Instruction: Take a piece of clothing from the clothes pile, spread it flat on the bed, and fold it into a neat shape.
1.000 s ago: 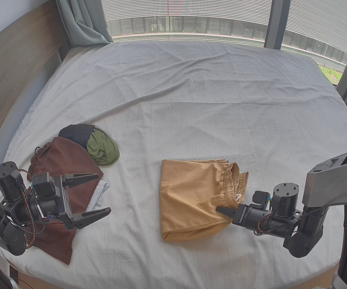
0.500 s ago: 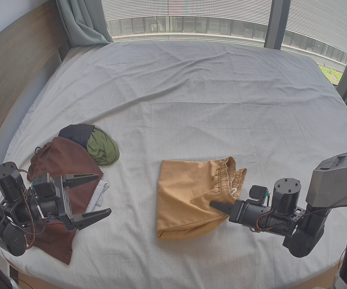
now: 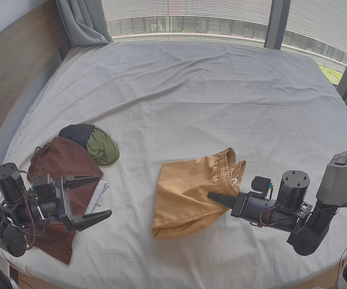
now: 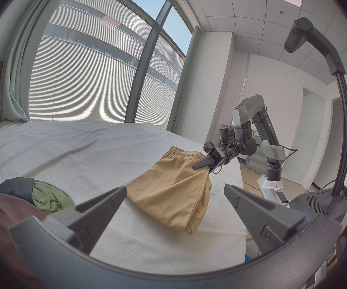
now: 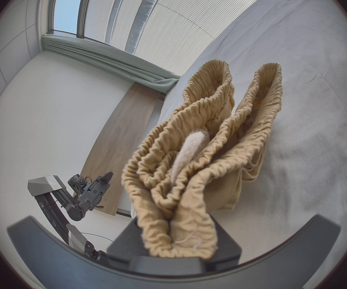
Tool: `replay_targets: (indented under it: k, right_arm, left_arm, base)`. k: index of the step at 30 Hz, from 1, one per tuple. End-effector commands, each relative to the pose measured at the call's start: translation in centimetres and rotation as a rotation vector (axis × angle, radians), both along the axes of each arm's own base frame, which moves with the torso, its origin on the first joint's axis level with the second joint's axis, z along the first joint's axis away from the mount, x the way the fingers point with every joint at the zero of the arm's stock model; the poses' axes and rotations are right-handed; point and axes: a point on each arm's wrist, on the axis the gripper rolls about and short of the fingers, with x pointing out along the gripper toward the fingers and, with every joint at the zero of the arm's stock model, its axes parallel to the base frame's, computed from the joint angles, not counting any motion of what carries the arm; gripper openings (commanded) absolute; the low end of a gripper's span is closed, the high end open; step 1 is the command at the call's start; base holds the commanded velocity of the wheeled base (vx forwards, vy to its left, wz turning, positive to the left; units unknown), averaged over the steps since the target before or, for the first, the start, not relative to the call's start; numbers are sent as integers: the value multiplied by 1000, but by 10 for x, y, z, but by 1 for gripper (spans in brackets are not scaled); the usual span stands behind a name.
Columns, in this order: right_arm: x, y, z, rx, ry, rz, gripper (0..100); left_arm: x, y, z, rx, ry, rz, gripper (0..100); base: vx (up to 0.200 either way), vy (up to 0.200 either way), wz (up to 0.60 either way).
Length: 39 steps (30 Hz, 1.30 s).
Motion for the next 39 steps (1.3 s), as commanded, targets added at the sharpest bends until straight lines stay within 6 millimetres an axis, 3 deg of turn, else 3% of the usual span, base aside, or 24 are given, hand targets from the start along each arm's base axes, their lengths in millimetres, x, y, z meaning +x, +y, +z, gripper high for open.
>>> replay_targets:
  k: [1,23,39]
  right_arm:
    - [-1,1,11,20,-33,8,0]
    - [14,9,38,93,-150,85,0]
    - [47,0,63,150,-271,102,0]
  left_arm:
    - [0,-1,0,0,1,-3,100]
    - [-3,-2,-2,1,12,-8,100]
    - [-4,-2,0,0,5,-9,100]
  base:
    - [0,0,0]
    - [0,0,0]
    - [0,0,0]
